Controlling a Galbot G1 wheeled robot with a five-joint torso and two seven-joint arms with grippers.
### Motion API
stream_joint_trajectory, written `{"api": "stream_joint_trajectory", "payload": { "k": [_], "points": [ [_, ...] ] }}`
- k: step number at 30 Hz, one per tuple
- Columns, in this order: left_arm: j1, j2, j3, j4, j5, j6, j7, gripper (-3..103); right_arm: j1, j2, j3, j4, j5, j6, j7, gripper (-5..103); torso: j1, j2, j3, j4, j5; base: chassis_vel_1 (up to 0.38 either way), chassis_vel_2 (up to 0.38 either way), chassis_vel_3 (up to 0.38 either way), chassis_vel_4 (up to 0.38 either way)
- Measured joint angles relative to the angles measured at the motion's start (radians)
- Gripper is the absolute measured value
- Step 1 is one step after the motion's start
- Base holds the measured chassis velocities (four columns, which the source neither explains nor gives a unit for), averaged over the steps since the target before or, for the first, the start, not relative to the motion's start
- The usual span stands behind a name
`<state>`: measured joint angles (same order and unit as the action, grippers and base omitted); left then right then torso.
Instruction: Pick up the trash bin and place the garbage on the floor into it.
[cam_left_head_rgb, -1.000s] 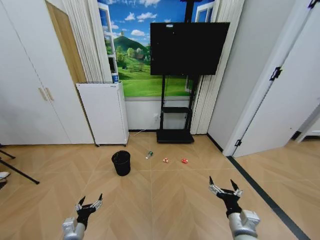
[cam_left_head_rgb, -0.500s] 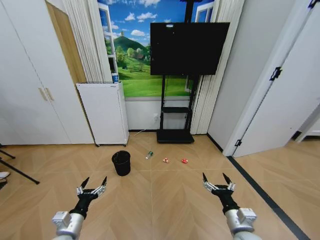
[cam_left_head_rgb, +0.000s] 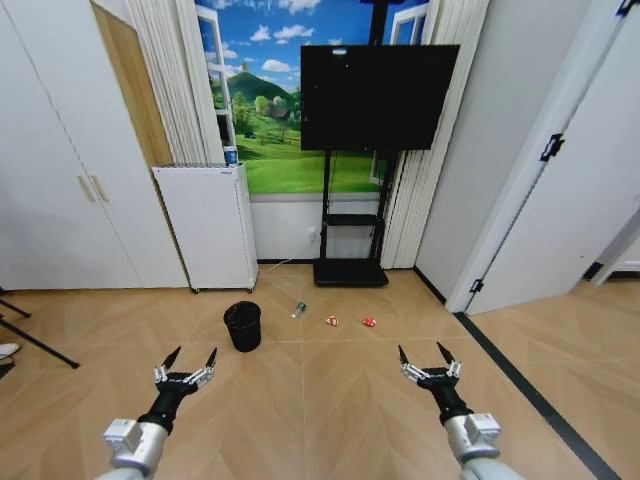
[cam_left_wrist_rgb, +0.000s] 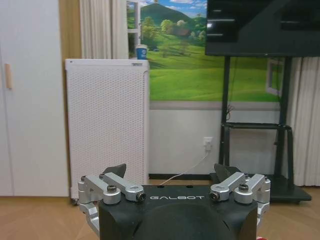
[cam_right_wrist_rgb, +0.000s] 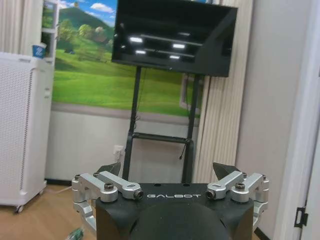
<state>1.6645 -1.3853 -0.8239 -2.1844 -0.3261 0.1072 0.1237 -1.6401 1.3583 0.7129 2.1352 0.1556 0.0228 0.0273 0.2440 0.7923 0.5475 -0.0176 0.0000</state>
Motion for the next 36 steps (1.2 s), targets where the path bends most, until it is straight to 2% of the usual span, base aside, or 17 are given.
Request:
{"api": "stream_joint_trajectory", "payload": {
  "k": [2, 3, 6, 11, 15, 22, 31, 36],
  "points": [
    [0.003, -0.005, 0.0, -0.005, 0.006, 0.005, -0.017, 97, 0.0, 0.001, 0.0, -0.003, 0.004, 0.015, 0.012, 100, 0.0, 0.0, 0.0, 0.0, 0.0, 0.0, 0.0, 0.0, 0.0],
    [0.009, -0.007, -0.002, -0.016, 0.014, 0.004, -0.032, 100, 0.0, 0.003, 0.002, -0.003, 0.008, 0.027, 0.019, 100, 0.0, 0.0, 0.0, 0.0, -0.0001, 0.0, 0.0, 0.0, 0.0],
    [0.016, -0.007, -0.007, -0.041, 0.02, -0.006, -0.045, 100, 0.004, 0.003, 0.0, 0.0, 0.016, 0.035, 0.024, 100, 0.0, 0.0, 0.0, 0.0, 0.0, 0.0, 0.0, 0.0, 0.0],
    [0.026, -0.011, -0.015, -0.062, 0.045, -0.024, -0.041, 100, 0.006, 0.005, -0.002, -0.003, 0.016, 0.043, 0.025, 100, 0.0, 0.0, 0.0, 0.0, 0.0001, 0.0, 0.0, 0.0, 0.0],
    [0.036, -0.026, -0.015, -0.07, 0.078, -0.015, -0.04, 99, 0.0, 0.007, -0.002, -0.008, 0.016, 0.057, 0.025, 100, 0.0, 0.0, 0.0, 0.0, 0.0001, 0.0, 0.0, 0.0, 0.0],
    [0.039, -0.035, -0.011, -0.063, 0.082, -0.009, -0.03, 100, -0.003, 0.013, -0.002, -0.014, 0.017, 0.062, 0.026, 100, 0.001, 0.002, 0.001, 0.0, 0.0001, 0.0, 0.0, 0.0, 0.0],
    [0.043, -0.036, -0.014, -0.05, 0.069, -0.008, -0.021, 100, -0.006, 0.017, -0.003, -0.02, 0.016, 0.065, 0.027, 100, 0.018, 0.042, 0.023, 0.0, 0.0, 0.0, 0.0, 0.0, 0.0],
    [0.043, -0.037, -0.009, -0.046, 0.097, -0.008, -0.031, 100, -0.006, 0.017, -0.003, -0.026, 0.014, 0.076, 0.027, 100, 0.029, 0.067, 0.037, 0.0, 0.0001, 0.0, 0.0, 0.0, 0.0]
  ]
}}
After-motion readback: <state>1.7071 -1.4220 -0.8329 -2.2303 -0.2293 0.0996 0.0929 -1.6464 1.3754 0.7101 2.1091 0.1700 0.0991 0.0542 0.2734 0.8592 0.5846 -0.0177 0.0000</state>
